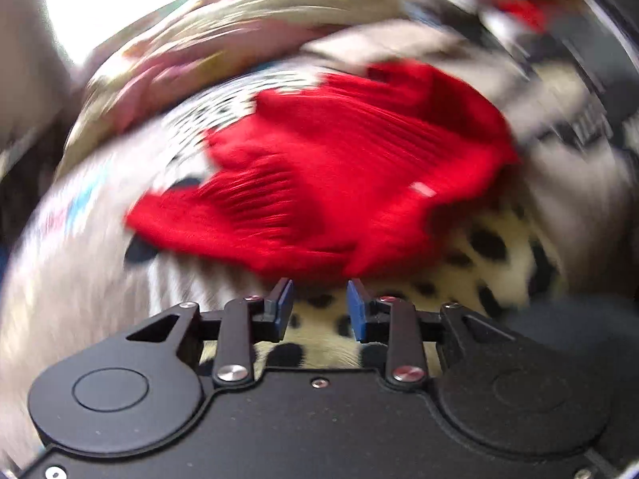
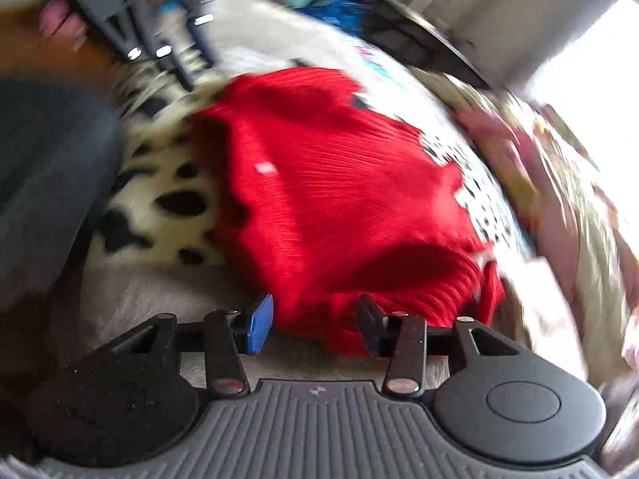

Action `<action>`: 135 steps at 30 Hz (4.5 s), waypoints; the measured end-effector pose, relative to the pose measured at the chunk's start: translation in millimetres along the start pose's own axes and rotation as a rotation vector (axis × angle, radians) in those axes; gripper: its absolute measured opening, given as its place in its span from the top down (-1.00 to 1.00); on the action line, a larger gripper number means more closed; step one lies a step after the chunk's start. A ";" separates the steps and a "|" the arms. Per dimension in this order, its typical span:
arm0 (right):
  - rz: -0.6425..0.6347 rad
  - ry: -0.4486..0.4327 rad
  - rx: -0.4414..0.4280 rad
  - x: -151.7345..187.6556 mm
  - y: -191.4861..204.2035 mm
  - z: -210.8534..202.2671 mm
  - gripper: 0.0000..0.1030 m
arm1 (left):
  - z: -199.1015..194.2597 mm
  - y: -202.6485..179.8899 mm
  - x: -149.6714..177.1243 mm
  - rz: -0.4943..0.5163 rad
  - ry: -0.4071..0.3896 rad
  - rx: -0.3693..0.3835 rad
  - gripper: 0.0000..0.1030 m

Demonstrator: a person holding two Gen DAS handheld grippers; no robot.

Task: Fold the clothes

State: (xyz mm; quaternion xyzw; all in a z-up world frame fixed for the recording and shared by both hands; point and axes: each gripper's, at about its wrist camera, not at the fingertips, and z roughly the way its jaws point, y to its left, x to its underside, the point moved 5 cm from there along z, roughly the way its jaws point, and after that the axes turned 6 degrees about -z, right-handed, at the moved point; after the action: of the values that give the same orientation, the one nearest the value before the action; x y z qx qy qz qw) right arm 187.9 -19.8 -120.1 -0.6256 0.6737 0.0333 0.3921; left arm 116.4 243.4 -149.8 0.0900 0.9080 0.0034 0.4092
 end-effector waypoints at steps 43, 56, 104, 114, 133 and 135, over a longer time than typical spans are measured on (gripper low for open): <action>1.466 -0.184 0.366 201.5 -92.2 -31.3 0.56 | -17.9 166.8 79.4 -1.191 -0.280 -0.172 0.60; 0.833 -0.198 0.383 56.4 -32.7 -36.2 0.25 | -32.4 30.0 -3.7 -0.663 -0.264 -0.061 0.49; 0.673 -0.078 0.085 20.3 -159.9 162.8 -0.03 | 208.9 95.6 -152.8 -0.354 0.028 0.046 0.34; 0.488 -0.135 0.155 -20.8 -153.7 155.5 -0.08 | 204.9 92.3 -182.5 -0.337 -0.077 0.047 0.32; 0.548 -0.133 0.155 9.9 -102.3 68.5 -0.11 | 36.4 111.2 -72.6 -0.422 -0.210 -0.072 0.18; 0.498 -0.134 0.150 14.9 -58.8 48.3 -0.12 | 22.4 104.6 -36.1 -0.435 -0.221 -0.108 0.08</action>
State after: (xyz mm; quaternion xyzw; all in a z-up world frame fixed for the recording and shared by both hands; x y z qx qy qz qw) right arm 263.8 -18.7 -135.8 -0.4061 0.7799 0.1201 0.4608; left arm 173.3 338.8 -129.6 -0.1297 0.8542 -0.0459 0.5014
